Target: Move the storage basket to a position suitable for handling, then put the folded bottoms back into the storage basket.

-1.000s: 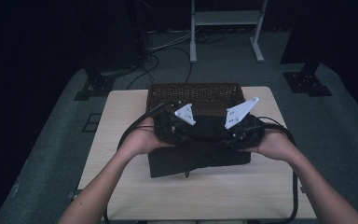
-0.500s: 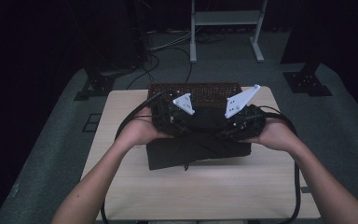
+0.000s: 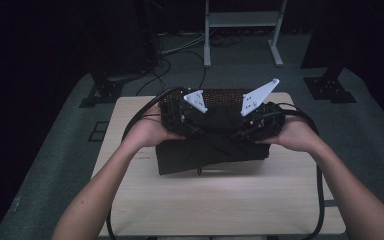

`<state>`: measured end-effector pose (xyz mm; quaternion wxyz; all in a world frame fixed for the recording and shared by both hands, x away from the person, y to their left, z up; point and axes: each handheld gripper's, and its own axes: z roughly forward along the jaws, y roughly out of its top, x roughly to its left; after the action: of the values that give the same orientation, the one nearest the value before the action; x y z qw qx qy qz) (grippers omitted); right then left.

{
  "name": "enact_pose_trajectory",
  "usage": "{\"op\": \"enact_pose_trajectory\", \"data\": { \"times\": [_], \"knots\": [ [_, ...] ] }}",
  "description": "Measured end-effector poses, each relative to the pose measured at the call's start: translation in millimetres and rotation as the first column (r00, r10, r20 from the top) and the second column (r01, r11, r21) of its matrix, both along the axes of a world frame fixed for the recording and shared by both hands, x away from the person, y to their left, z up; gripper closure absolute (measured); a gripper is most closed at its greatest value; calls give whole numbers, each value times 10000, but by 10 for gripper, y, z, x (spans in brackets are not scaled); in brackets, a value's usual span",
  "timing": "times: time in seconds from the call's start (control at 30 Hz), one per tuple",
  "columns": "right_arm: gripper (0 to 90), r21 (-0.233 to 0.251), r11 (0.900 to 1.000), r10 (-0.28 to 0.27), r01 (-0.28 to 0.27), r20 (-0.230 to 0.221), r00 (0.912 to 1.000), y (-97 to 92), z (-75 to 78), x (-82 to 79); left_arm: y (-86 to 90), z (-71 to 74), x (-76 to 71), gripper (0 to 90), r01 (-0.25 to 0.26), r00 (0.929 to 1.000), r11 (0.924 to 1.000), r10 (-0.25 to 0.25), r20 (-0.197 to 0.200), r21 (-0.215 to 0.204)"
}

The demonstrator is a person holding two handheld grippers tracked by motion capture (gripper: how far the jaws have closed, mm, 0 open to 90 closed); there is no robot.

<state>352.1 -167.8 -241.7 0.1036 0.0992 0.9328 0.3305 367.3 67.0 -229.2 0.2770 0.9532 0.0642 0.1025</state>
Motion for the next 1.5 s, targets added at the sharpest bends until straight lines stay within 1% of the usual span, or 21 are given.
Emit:
{"op": "enact_pose_trajectory", "data": {
  "times": [0.07, 0.13, 0.27, 0.37, 0.47, 0.63, 0.83, 0.87, 0.9, 0.93, 0.97, 1.0, 1.07, 1.3, 1.37, 1.4, 1.5],
  "knots": [
    [736, -12, 10000, -1, 1, 38, 10000, 0, 46, 25, -1, 24, 16, 762, -5, 10000, 10000, 5, 21, -34],
    [736, 21, 10000, 0, 0, 117, 9999, -5, 77, 40, -2, 63, 35, 762, 38, 10000, 10000, -38, 58, 25],
    [736, 107, 9999, -33, 32, 112, 9999, -29, 128, 67, -16, 118, 67, 762, 84, 9999, 10000, -84, 85, -17],
    [736, 115, 9999, -86, 85, 77, 9999, -38, 147, 73, -24, 145, 85, 762, 139, 9999, 9999, -139, 86, -36],
    [736, 144, 9998, -99, 97, 128, 9999, -44, 177, 85, -30, 179, 94, 762, 93, 9999, 9999, -92, 138, -43],
    [736, 209, 9997, -83, 79, 159, 9998, -42, 234, 116, -25, 246, 125, 762, 109, 9998, 9999, -109, 192, 41],
    [736, 161, 9998, -97, 94, 192, 9998, -28, 326, 191, -21, 344, 210, 762, 84, 9997, 9999, -86, 232, 70],
    [736, 141, 9999, -75, 73, 171, 9998, -24, 369, 222, -21, 369, 240, 762, 40, 9997, 10000, -40, 235, 15],
    [736, 141, 9999, -75, 73, 171, 9998, -24, 369, 222, -21, 369, 240, 762, 40, 9997, 10000, -40, 235, 15],
    [736, 124, 9998, -133, 131, 210, 9997, -22, 400, 245, -25, 401, 272, 762, 15, 9997, 10000, -16, 230, 41],
    [736, 124, 9998, -133, 131, 210, 9997, -22, 400, 245, -25, 401, 272, 762, 15, 9997, 10000, -16, 230, 41],
    [736, 111, 9999, -122, 120, 220, 9997, -21, 416, 261, -32, 425, 290, 762, 18, 9996, 10000, -20, 299, 96],
    [736, 122, 9998, -155, 152, 213, 9997, -27, 459, 309, -39, 464, 326, 762, -31, 9996, 10000, 28, 294, 92],
    [736, 99, 9998, -180, 178, 237, 9996, -35, 510, 390, -49, 497, 418, 762, -23, 9995, 10000, 22, 307, 59],
    [735, 82, 9996, -263, 261, 253, 9993, -36, 525, 429, -46, 500, 458, 762, -53, 9997, 10000, 54, 218, -13],
    [735, 77, 9996, -290, 288, 264, 9992, -36, 530, 444, -46, 500, 477, 762, -79, 9997, 10000, 80, 235, -47],
    [735, 89, 9995, -289, 287, 234, 9993, -33, 535, 491, -54, 516, 533, 762, -127, 9996, 9999, 126, 244, 24]
  ]
}}
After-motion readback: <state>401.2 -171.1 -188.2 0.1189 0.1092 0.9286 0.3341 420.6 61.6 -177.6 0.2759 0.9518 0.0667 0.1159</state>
